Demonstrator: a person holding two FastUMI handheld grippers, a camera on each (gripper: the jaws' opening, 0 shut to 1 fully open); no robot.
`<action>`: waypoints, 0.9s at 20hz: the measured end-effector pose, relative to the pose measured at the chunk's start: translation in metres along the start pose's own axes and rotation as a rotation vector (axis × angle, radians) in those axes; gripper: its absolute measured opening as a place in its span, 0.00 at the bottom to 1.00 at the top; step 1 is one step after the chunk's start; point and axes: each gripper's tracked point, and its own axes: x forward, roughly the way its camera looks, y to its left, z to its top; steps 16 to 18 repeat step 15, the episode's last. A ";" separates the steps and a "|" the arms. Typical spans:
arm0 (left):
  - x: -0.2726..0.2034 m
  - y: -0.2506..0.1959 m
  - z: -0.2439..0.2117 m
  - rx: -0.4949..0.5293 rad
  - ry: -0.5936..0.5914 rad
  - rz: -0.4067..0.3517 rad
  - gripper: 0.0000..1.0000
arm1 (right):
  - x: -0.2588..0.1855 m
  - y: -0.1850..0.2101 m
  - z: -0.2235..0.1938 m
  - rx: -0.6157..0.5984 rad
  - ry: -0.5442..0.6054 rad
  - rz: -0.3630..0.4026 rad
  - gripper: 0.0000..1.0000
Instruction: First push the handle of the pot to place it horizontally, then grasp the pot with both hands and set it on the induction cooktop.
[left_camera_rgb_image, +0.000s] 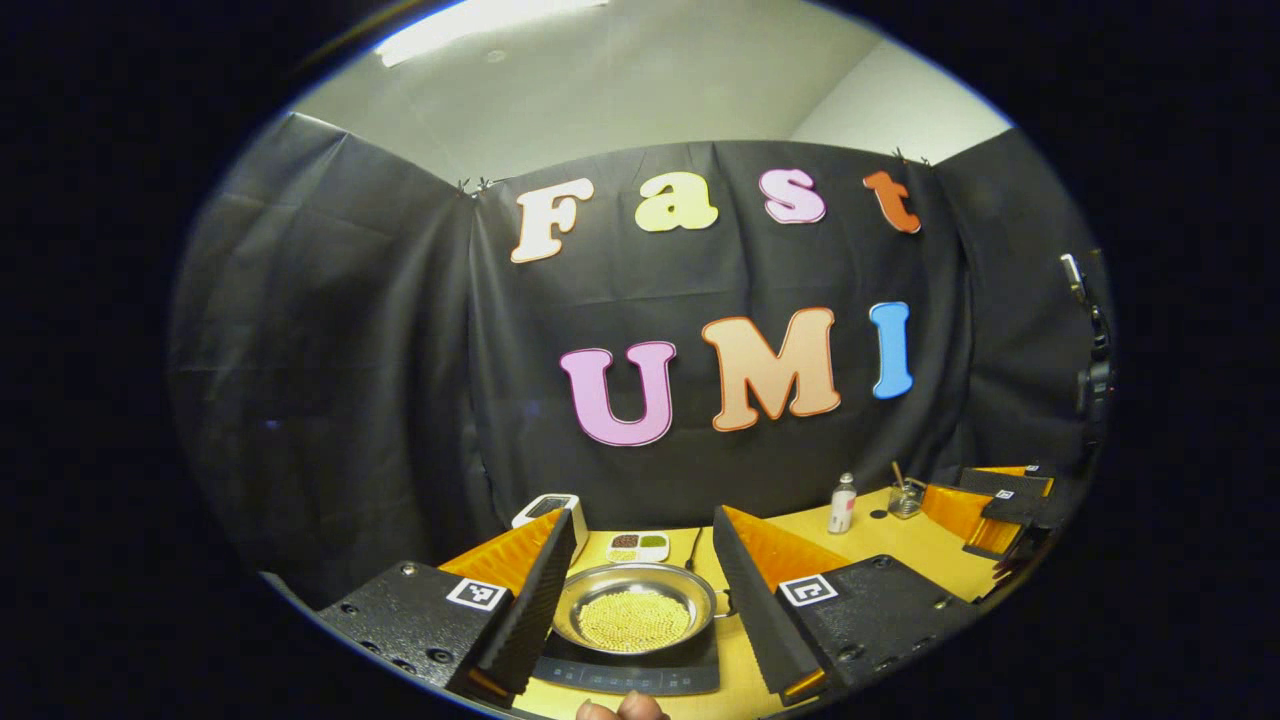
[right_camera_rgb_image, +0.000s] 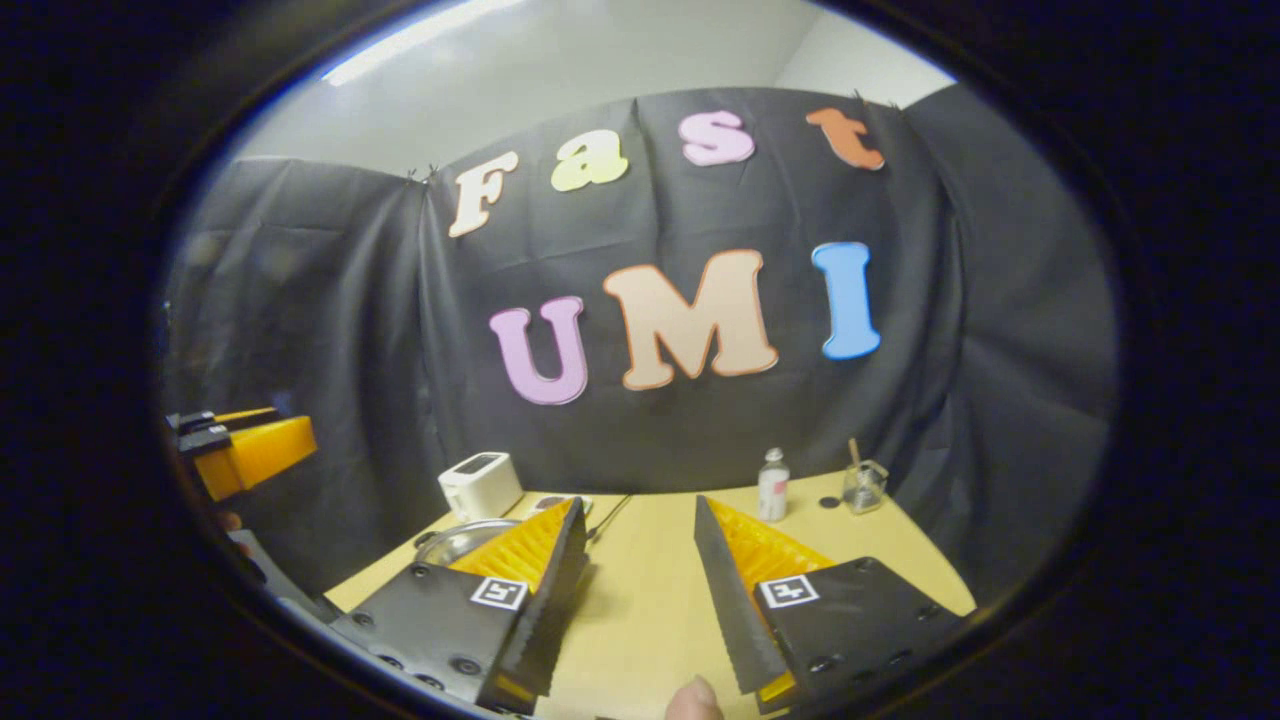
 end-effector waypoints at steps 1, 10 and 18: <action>-0.006 -0.006 -0.008 -0.021 0.003 -0.036 0.86 | -0.012 -0.005 0.005 -0.039 -0.023 -0.049 0.74; -0.024 0.018 0.001 -0.055 -0.015 -0.021 0.88 | -0.047 0.049 0.055 -0.140 -0.091 0.030 0.99; -0.026 0.012 0.001 -0.041 -0.008 -0.039 0.87 | -0.052 0.032 0.055 -0.160 -0.090 0.023 0.97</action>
